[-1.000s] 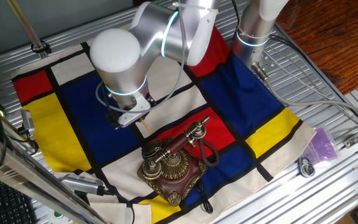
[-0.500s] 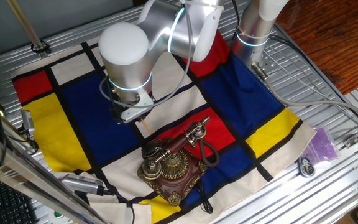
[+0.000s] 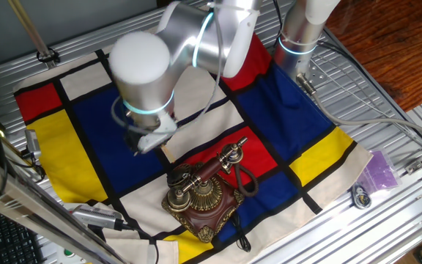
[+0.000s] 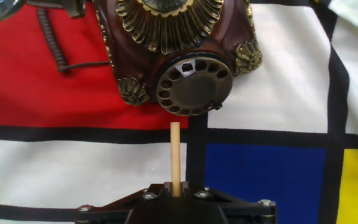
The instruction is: Dial a number on an old rotary phone
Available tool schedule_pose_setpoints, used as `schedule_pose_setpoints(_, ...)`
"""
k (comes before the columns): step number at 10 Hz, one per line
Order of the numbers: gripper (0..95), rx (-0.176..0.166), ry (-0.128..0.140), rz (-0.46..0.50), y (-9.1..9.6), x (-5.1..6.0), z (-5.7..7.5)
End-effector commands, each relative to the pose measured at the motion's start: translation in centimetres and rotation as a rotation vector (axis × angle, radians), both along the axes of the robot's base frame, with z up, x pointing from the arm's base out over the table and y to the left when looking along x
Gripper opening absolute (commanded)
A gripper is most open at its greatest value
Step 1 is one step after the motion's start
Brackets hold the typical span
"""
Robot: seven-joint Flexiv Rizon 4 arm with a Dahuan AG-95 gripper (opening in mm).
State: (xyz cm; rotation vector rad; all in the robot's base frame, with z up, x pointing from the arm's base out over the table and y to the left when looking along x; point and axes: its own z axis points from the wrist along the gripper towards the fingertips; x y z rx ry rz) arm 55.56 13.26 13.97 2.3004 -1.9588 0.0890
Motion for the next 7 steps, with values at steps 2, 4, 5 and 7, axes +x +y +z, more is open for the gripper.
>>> schedule_pose_setpoints(2,0.0,0.007,-0.001,-0.02,1.3,0.7,-0.7)
schedule_pose_setpoints(4,0.0,0.014,-0.002,-0.029,2.0,0.8,-0.9)
schedule_pose_setpoints(5,0.0,0.015,-0.002,-0.033,2.6,0.7,-0.8)
schedule_pose_setpoints(7,0.0,0.011,0.001,-0.02,2.9,0.6,-0.7)
